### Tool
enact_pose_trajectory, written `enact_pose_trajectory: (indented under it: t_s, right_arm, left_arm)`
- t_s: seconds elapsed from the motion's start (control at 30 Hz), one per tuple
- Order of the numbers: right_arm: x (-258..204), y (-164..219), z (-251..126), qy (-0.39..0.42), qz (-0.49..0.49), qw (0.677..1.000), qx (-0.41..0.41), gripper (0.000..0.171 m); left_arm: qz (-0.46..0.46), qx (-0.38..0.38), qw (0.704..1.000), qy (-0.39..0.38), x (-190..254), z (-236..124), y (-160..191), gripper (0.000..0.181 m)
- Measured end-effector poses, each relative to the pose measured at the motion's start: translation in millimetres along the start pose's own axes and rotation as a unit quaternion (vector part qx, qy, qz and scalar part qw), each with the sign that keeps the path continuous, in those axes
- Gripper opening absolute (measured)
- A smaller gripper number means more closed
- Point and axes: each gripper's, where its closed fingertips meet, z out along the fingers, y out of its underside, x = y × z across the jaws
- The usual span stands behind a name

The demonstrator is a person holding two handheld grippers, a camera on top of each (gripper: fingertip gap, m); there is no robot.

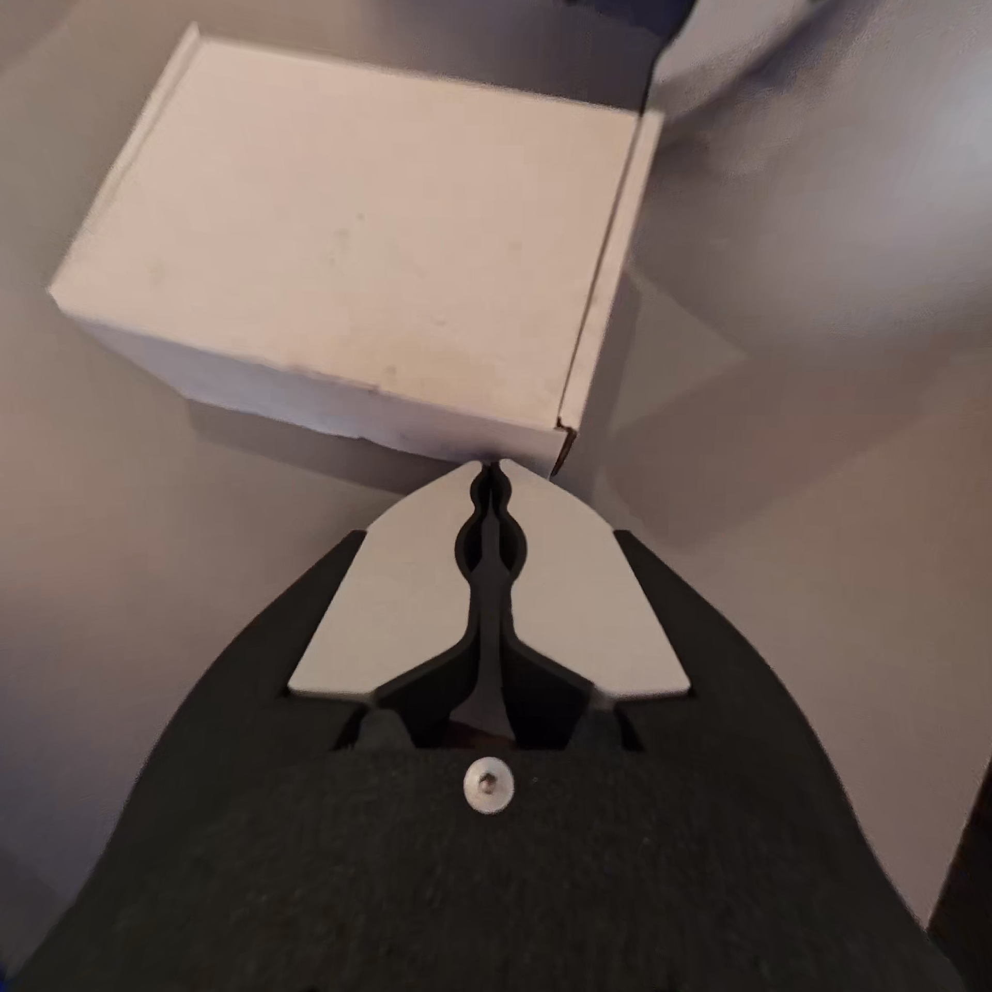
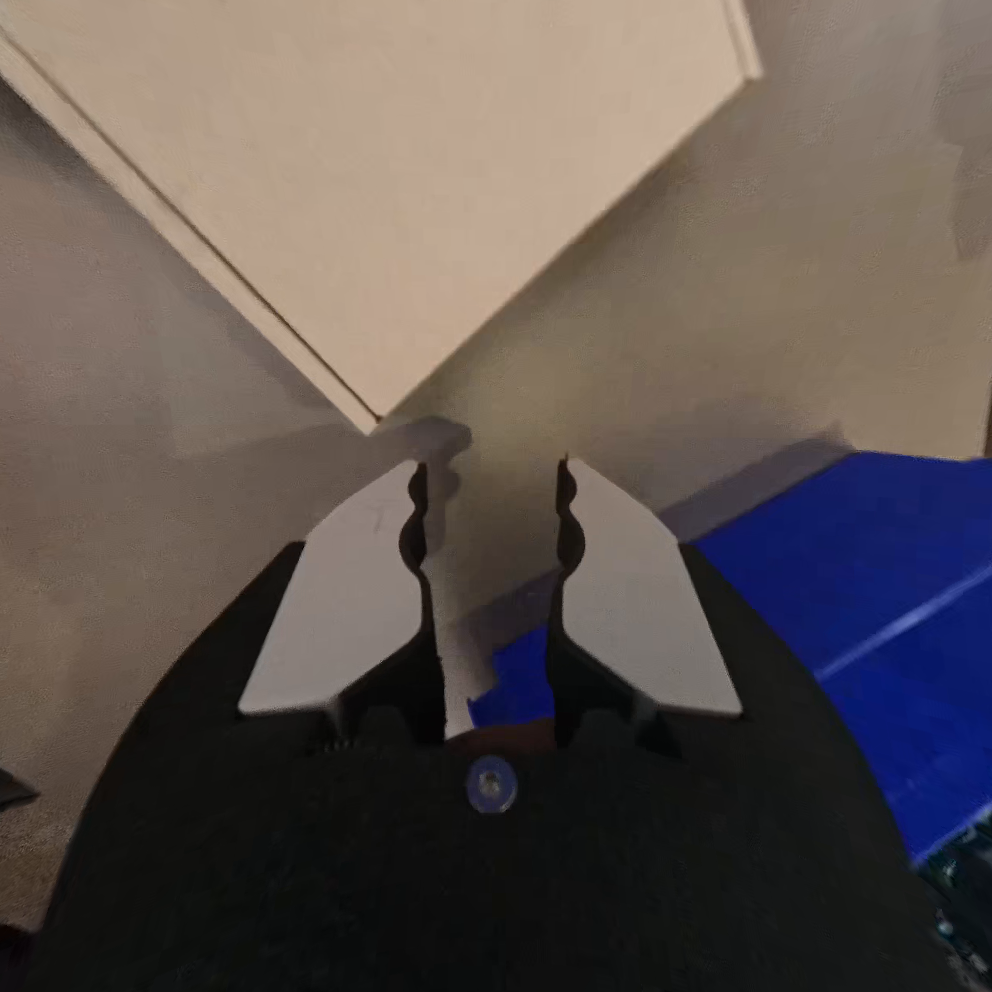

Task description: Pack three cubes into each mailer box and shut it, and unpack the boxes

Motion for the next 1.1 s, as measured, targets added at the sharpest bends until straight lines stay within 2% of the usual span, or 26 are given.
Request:
enact_pose_trajectory:
  t_s: [0.07, 0.13, 0.2, 0.23, 0.3, 0.43, 0.57, 0.63, 0.73, 0.87, 1.1]
  right_arm:
    - [15, -7, -27, 0.01, 0.062, 0.998, 0.022, 0.065]
    - [3, -34, -45, -0.058, 0.148, 0.985, 0.067, 0.067]
    - [-15, -66, -45, -0.129, 0.239, 0.958, 0.09, 0.087]
    - [-20, -76, -38, -0.137, 0.266, 0.951, 0.077, 0.092]
    - [-19, -91, -20, -0.097, 0.29, 0.951, 0.054, 0.106]
    - [-18, -105, 13, -0.037, 0.327, 0.944, -0.022, 0.121]
    - [-15, -120, 32, -0.012, 0.375, 0.925, -0.056, 0.123]
    - [-8, -110, 41, 0.042, 0.359, 0.926, -0.106, 0.12]
    - [-14, -95, 52, 0.056, 0.34, 0.924, -0.166, 0.127]
    - [-12, -84, 60, 0.045, 0.313, 0.934, -0.164, 0.136]
    - [-3, -68, 53, 0.007, 0.216, 0.967, -0.136, 0.134]
  left_arm:
    - [-0.011, 0.018, 0.999, -0.027, -1, -7, -6, 0.007]
    - [-0.055, 0.027, 0.997, -0.039, -5, -19, -2, 0.02]
    - [-0.102, 0.05, 0.991, -0.067, -11, -39, 8, 0.02]
    - [-0.118, 0.062, 0.987, -0.087, -13, -50, 15, 0.02]
    - [-0.139, 0.077, 0.981, -0.113, -13, -69, 33, 0.02]
    - [-0.151, 0.062, 0.976, -0.141, -10, -91, 62, 0.02]
    - [-0.138, 0.073, 0.975, -0.158, -16, -97, 63, 0.02]
    - [-0.129, 0.065, 0.975, -0.171, -21, -99, 68, 0.02]
    - [-0.118, 0.05, 0.974, -0.185, -29, -99, 76, 0.019]
    - [-0.113, 0.04, 0.976, -0.18, -32, -95, 81, 0.018]
    - [-0.07, 0.023, 0.976, -0.203, -33, -94, 83, 0.014]
